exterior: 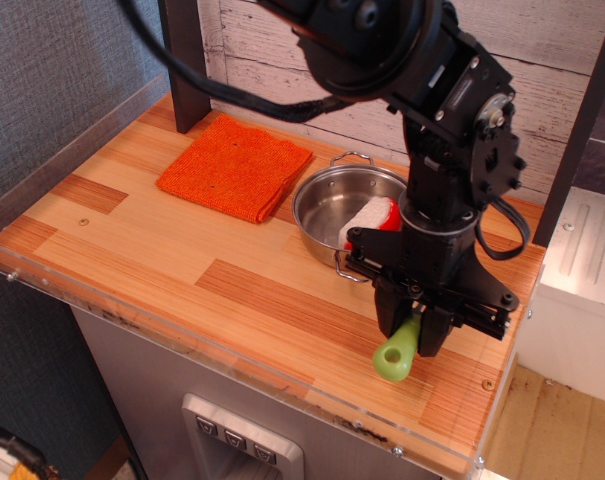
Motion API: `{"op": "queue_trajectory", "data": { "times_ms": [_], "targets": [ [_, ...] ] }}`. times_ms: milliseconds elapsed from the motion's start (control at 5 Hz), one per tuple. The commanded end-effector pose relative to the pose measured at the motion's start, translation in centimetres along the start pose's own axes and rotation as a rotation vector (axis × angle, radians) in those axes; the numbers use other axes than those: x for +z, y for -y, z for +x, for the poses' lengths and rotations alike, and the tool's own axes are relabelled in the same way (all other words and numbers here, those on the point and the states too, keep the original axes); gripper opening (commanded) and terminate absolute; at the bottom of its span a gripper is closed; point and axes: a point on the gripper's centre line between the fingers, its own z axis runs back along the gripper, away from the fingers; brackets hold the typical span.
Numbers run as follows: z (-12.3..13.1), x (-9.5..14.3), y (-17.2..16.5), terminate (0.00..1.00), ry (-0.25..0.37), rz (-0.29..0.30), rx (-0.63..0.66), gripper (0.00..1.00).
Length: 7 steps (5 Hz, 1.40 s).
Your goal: Pick up green and gray spatula and move it right past pot
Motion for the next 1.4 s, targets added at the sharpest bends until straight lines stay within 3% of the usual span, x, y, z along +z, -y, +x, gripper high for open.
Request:
{"op": "queue_trajectory", "data": {
  "times_ms": [0, 200, 400, 600, 800, 1000, 1200],
  "targets": [
    [1.6, -1.0, -1.8, 0.00, -0.062, -0.095, 0.039, 0.00],
    [1.6, -0.9, -2.0, 0.00, -0.047, -0.097, 0.027, 1.00],
    [1.4, 0.9, -1.6, 0.00, -0.001, -0.113, -0.010, 1.00],
    [0.8, 4.6, -1.8, 0.00, 0.095, -0.155, -0.033, 1.00],
    [-0.1, 8.9, -4.2, 0.00, 0.187, -0.164, -0.022, 1.00],
    [0.1, 11.3, -8.4, 0.00, 0.171, -0.042, -0.024, 1.00],
    [0.9, 10.3, -12.4, 0.00, 0.124, 0.000, -0.021, 1.00]
  ]
}}
